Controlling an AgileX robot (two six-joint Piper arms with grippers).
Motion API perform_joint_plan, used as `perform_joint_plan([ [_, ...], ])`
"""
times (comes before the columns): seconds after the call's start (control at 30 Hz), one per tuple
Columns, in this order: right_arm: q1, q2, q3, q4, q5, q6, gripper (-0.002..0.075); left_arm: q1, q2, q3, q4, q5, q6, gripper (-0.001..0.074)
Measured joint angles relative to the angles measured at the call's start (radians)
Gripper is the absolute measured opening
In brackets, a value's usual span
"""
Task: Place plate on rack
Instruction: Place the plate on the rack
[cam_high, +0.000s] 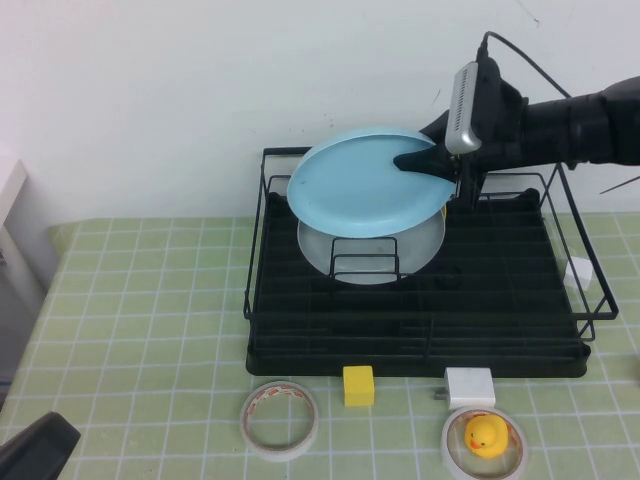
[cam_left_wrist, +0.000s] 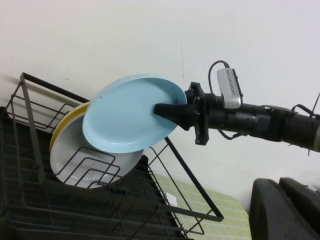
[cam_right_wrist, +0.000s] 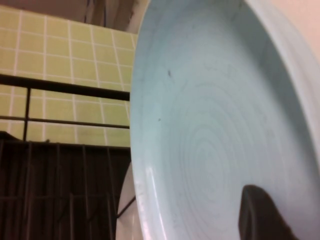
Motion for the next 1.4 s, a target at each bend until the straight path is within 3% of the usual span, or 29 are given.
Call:
perform_joint_plan([
  [1.03,0.017,0.000,0.000,-0.139,-0.032,0.163,0.0135,0.000,0.000,0.000,0.000,-0.045,0.024,-0.0001],
  [1.1,0.027,0.000,0.000,-0.139,-0.041,0.179,0.0169,0.000,0.000,0.000,0.000,-0.045,0.024,-0.0001],
  [1.27,0.058,0.000,0.000,-0.139,-0.118,0.210,0.0367,0.000,0.000,0.000,0.000,-0.032,0.024,-0.0001],
  [1.4,0.063,0.000,0.000,-0.123,-0.192,0.214,0.0413,0.000,0.000,0.000,0.000,-0.005,0.026,-0.0001],
])
